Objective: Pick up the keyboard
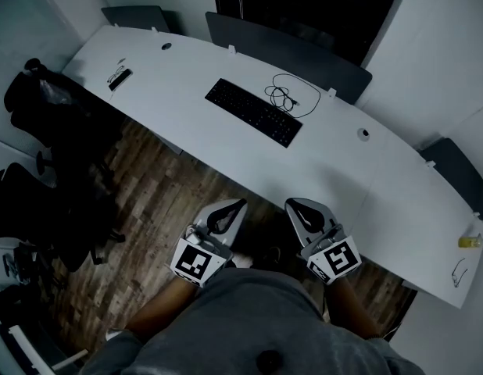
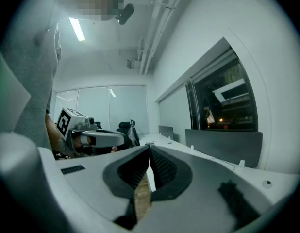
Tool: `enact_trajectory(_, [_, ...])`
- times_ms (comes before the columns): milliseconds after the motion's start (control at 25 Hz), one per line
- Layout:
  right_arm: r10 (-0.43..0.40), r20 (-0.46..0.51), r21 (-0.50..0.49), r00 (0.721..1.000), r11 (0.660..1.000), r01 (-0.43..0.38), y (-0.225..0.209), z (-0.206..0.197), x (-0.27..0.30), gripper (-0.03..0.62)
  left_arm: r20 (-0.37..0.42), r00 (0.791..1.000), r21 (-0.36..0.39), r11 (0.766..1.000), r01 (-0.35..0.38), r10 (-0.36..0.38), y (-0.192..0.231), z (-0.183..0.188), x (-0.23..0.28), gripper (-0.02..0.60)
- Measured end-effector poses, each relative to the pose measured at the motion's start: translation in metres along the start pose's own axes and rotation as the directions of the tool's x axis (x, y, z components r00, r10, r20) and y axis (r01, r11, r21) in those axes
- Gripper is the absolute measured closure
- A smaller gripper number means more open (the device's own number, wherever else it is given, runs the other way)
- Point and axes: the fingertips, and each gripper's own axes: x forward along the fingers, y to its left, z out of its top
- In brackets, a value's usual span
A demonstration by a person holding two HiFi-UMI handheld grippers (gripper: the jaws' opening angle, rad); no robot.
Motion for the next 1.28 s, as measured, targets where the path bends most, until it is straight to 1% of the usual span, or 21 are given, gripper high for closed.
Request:
enact_trajectory(200, [-0.045, -0.039, 0.008, 0.998, 0.999, 0.046, 0.006, -0.002, 0.045, 0.577, 0.003, 0.999, 0.017, 0.999, 0.038, -0.038, 0.045, -0.002, -0.005, 0.574])
enact_trajectory(360, [-0.074, -0.089, -0.039, 0.993, 0.997, 0.07, 0.021, -0.005, 0.086, 0.577, 0.002, 0.997, 0.023, 0.997, 0.073, -0.073, 0.086, -0.005, -0.012, 0.574])
enact_trajectory(480, [-0.096, -0.102, -0.047, 0.99, 0.995, 0.091, 0.028, -0.001, 0.117, 0.577, 0.021, 0.994, 0.019, 0.994, 0.105, -0.105, 0.116, -0.005, -0.016, 0.574])
enact_trajectory(600, [-0.129, -0.101, -0.039, 0.986, 0.991, 0.126, 0.036, -0.001, 0.145, 0.577, 0.022, 0.991, -0.005, 0.991, 0.13, -0.13, 0.147, -0.006, -0.023, 0.574])
enact_trajectory(720, [-0.153, -0.096, -0.027, 0.984, 0.988, 0.151, 0.047, 0.0, 0.17, 0.577, 0.021, 0.987, -0.01, 0.987, 0.162, -0.162, 0.175, -0.01, -0.031, 0.574])
enact_trajectory(960, [-0.24, -0.119, 0.013, 0.963, 0.97, 0.244, 0.057, -0.003, 0.204, 0.577, 0.011, 0.974, 0.004, 0.974, 0.227, -0.227, 0.219, -0.014, -0.047, 0.574])
enact_trajectory(1120, [-0.27, -0.13, 0.03, 0.954, 0.961, 0.276, 0.063, -0.005, 0.218, 0.577, 0.003, 0.971, 0.003, 0.971, 0.238, -0.238, 0.244, -0.018, -0.052, 0.574])
enact_trajectory(1280, [-0.281, -0.128, 0.053, 0.951, 0.956, 0.29, 0.056, -0.008, 0.226, 0.577, 0.004, 0.968, 0.051, 0.967, 0.251, -0.251, 0.261, -0.029, -0.051, 0.574])
